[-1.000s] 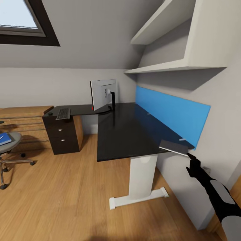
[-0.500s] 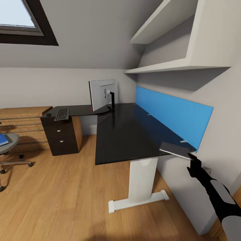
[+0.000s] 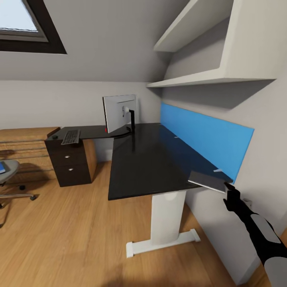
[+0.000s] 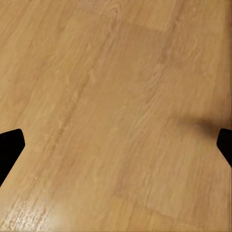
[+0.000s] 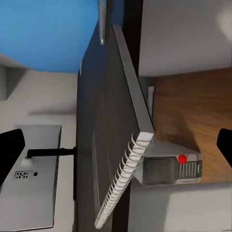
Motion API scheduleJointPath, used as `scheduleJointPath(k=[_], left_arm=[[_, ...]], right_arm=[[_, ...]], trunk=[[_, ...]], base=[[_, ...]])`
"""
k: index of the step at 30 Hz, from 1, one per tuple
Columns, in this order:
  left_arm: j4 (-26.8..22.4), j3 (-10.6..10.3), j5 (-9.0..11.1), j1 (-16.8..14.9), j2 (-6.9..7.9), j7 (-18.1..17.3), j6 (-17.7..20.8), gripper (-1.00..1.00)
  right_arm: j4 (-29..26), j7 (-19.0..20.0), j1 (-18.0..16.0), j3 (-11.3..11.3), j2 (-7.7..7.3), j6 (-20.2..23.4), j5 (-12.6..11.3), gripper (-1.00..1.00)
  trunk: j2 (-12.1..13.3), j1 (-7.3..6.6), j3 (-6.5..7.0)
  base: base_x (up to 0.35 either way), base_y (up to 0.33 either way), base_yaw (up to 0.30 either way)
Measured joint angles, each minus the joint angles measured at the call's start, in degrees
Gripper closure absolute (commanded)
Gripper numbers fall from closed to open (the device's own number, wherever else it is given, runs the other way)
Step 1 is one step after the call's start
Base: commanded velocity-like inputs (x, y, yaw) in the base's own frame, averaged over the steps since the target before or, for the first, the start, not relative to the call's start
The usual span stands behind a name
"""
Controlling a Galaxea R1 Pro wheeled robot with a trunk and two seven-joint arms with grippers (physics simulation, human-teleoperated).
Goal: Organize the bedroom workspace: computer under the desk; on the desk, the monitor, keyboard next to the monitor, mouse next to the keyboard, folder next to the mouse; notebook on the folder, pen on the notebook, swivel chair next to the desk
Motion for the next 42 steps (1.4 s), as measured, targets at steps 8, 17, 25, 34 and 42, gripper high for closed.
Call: scheduleJointPath(k=[8, 17, 25, 34, 42], left_arm=[[-0.1, 0.1, 0.0, 0.0, -0.01, -0.2, 0.0, -1.0], [-0.2, 0.1, 0.0, 0.0, 0.02, -0.2, 0.0, -1.0], [-0.2, 0.1, 0.0, 0.0, 0.0, -0.2, 0.0, -1.0], [-0.2, 0.1, 0.0, 0.0, 0.01, -0.2, 0.0, -1.0], [-0.2, 0.1, 0.0, 0.0, 0.02, -0.2, -0.1, -1.0]], right_arm=[[0.1, 0.0, 0.0, 0.0, 0.01, 0.0, 0.1, -1.0], [0.2, 0.0, 0.0, 0.1, 0.14, 0.0, 0.1, -1.0], [0.9, 0.0, 0.0, 0.3, 0.25, 0.1, 0.1, -1.0], [0.9, 0.0, 0.0, 0.4, 0.26, 0.1, 0.1, -1.0], [0.9, 0.0, 0.0, 0.4, 0.26, 0.1, 0.1, -1.0]], trunk=[[0.0, 0.02, 0.0], [0.0, 0.02, 0.0], [0.0, 0.02, 0.0], [0.0, 0.02, 0.0], [0.0, 0.0, 0.0]], base=[[0.029, -0.027, 0.0], [0.001, -0.001, 0.0], [0.0, 0.0, 0.0], [0.0, 0.0, 0.0], [0.045, 0.022, 0.0]])
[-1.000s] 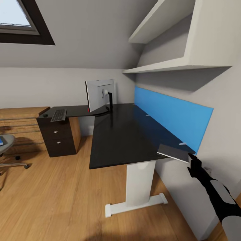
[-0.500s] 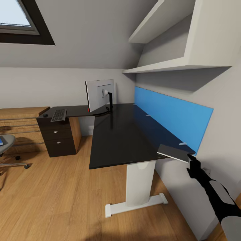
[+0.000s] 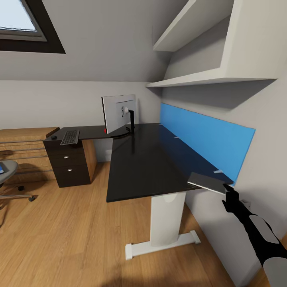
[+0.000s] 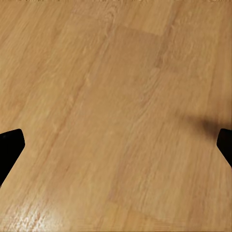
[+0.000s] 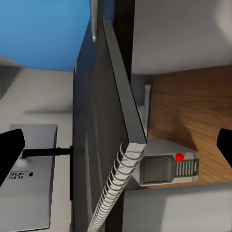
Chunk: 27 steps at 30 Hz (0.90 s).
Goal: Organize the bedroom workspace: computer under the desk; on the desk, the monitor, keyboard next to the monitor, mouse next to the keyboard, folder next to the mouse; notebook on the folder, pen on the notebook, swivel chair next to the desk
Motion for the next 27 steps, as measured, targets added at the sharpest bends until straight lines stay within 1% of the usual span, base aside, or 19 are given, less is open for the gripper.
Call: scheduleJointPath(k=[5, 17, 18, 27], left_arm=[[0.0, 0.0, 0.0, 0.0, 0.0, 0.0, 0.0, -1.0], [0.0, 0.0, 0.0, 0.0, 0.0, 0.1, 0.1, -1.0], [0.0, 0.0, 0.0, 0.0, 0.0, 0.2, 0.1, -1.0], [0.0, 0.0, 0.0, 0.0, -0.06, 0.2, 0.1, -1.0]], right_arm=[[0.0, 0.0, 0.0, 0.0, 0.0, 0.0, 0.0, -1.0], [0.0, 0.0, 0.0, 0.0, 0.0, 0.1, 0.0, -1.0], [0.0, 0.0, 0.0, 0.0, 0.0, 0.1, 0.0, 1.0], [0.0, 0.0, 0.0, 0.3, 0.01, 0.0, 0.2, 1.0]], trunk=[[0.0, 0.0, 0.0], [0.0, 0.01, 0.0], [0.0, 0.01, 0.0], [0.0, 0.01, 0.0]], base=[[0.113, 0.05, 0.0], [0.013, 0.006, 0.0], [0.0, 0.0, 0.0], [0.0, 0.0, 0.0]])
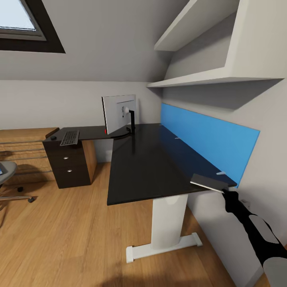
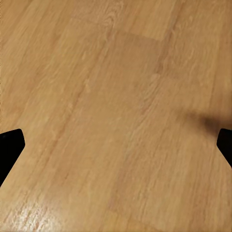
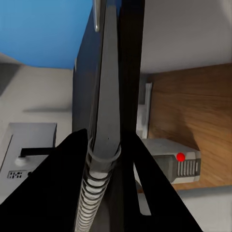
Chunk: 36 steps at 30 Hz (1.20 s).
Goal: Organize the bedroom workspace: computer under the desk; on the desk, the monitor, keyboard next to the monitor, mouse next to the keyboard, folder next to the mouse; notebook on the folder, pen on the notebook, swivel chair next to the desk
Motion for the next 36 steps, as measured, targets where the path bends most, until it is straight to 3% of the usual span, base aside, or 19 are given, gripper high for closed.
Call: scheduleJointPath(k=[6, 17, 27, 33, 35, 36], left_arm=[[0.0, 0.0, 0.0, 0.0, -0.01, 0.0, 0.0, -1.0], [0.1, -0.1, -0.1, 0.0, -0.02, 0.0, 0.1, -1.0], [0.1, -0.1, -0.1, 0.0, -0.04, 0.1, 0.1, -1.0], [0.1, -0.1, -0.1, 0.0, -0.09, 0.1, 0.2, -1.0], [0.1, -0.1, -0.1, 0.0, -0.1, 0.1, 0.2, -1.0], [0.2, -0.2, -0.2, 0.0, -0.11, 0.0, 0.3, -1.0]], right_arm=[[0.0, 0.0, 0.0, 0.0, 0.06, 0.0, 0.0, 1.0], [-1.1, 0.5, 0.0, 1.0, 0.39, 0.0, 0.2, 1.0], [-4.8, 0.5, 0.0, 4.7, 3.21, 0.2, 0.1, 1.0], [-6.5, 0.5, 0.0, 10.0, 4.61, 0.2, 0.0, 1.0], [-8.5, 0.4, 0.1, 12.7, 4.86, 0.2, 0.0, 1.0], [-12.0, 0.4, 0.2, 16.1, 6.03, 0.4, -0.2, 1.0]], trunk=[[0.0, 0.0, 0.0], [4.4, -2.41, 1.97], [8.4, -4.61, 3.76], [10.8, -5.92, 4.84], [11.6, -6.36, 5.2], [11.6, -6.37, 5.21]], base=[[0.0, 0.0, 0.0], [0.0, 0.0, 0.0], [0.0, 0.0, 0.0], [0.0, 0.0, 0.0], [0.0, 0.0, 0.0], [0.0, 0.0, 0.0]])
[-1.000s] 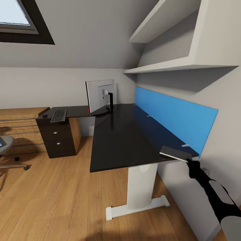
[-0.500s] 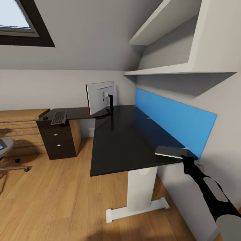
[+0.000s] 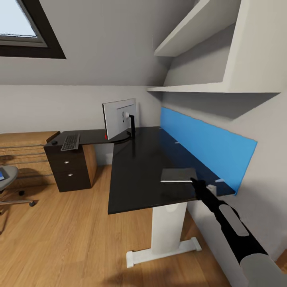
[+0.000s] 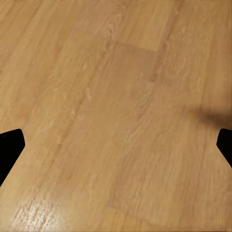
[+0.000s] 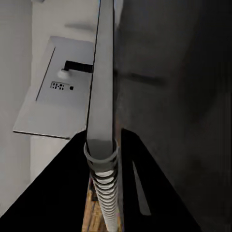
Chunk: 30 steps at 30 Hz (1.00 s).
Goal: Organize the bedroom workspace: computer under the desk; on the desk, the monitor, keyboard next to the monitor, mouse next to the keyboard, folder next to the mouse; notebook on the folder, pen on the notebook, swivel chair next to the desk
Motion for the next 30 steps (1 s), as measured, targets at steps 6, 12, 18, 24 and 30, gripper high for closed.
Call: scheduleJointPath(k=[6, 12, 18, 24, 30], left_arm=[[0.0, -0.2, -0.1, 0.0, -0.08, -0.1, -0.1, -1.0], [0.0, -0.7, -0.1, 0.0, -0.27, -0.1, -0.1, -1.0], [0.0, -0.9, -0.2, 0.0, -1.13, -0.2, -0.1, -1.0], [0.1, -3.7, -0.2, 0.0, -1.26, -0.1, -0.1, -1.0], [1.3, -6.6, -0.1, 0.1, -1.24, -0.1, -0.1, -1.0]], right_arm=[[-4.3, 0.0, 0.7, 7.2, 4.38, 0.0, 0.2, 1.0], [-4.7, -0.1, 1.1, 9.6, 5.47, -0.2, 0.2, 1.0], [-5.1, -0.4, 1.3, 11.1, 5.97, -0.2, 0.2, 1.0], [-5.5, 0.0, 1.6, 13.9, 5.9, 0.2, 0.2, 1.0], [-5.6, 0.1, 1.8, 14.3, 5.88, 0.3, 0.1, 1.0]], trunk=[[0.0, 0.0, -0.01], [0.0, 0.0, 0.05], [0.0, 0.0, 0.16], [0.0, 0.0, 0.17], [0.0, 0.0, 0.18]], base=[[0.0, 0.0, 0.0], [0.0, 0.004, 0.0], [0.0, 0.212, 0.0], [0.0, 0.297, 0.0], [0.0, 0.299, 0.0]])
